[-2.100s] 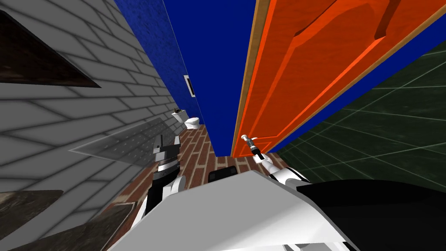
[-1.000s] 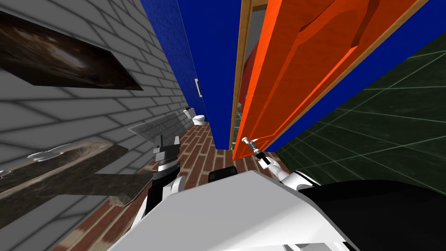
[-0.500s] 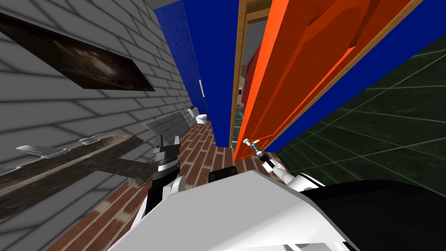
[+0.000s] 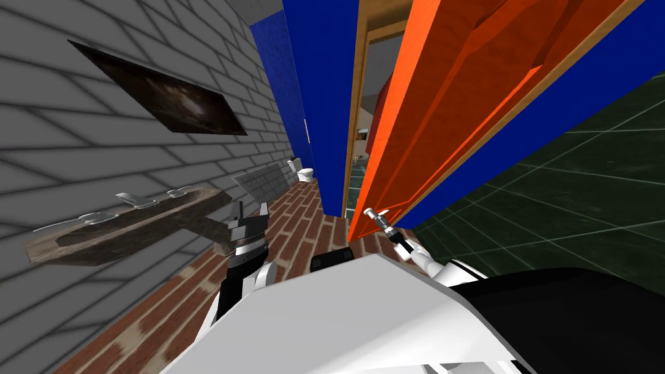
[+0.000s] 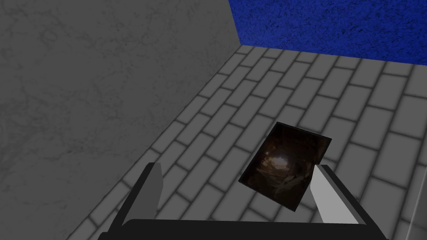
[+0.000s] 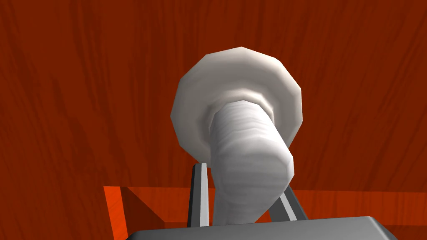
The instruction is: Pull the door open
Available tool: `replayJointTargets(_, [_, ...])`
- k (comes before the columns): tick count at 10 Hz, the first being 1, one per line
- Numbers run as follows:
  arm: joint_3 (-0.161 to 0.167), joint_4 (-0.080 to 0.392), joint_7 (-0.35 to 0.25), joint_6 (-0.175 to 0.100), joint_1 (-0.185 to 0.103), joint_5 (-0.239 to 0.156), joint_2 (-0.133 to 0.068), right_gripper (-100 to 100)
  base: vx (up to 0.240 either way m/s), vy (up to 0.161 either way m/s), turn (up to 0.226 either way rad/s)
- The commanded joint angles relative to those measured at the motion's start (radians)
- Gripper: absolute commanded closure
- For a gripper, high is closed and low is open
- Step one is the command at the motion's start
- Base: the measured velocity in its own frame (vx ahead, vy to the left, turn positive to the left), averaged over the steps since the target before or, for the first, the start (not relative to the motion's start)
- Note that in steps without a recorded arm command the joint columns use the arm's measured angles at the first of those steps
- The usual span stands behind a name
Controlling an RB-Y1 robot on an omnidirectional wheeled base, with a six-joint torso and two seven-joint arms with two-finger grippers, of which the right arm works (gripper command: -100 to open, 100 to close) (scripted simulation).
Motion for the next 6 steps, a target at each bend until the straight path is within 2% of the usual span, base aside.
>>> replayJointTargets(1, [0.007,0.018,-0.004,-0.029,0.009,-0.002,-0.007,100,-0.204,-0.106,0.161])
replayJointTargets(6, [0.023,0.048,-0.021,-0.098,0.034,-0.010,-0.032,100,-0.216,-0.093,0.180])
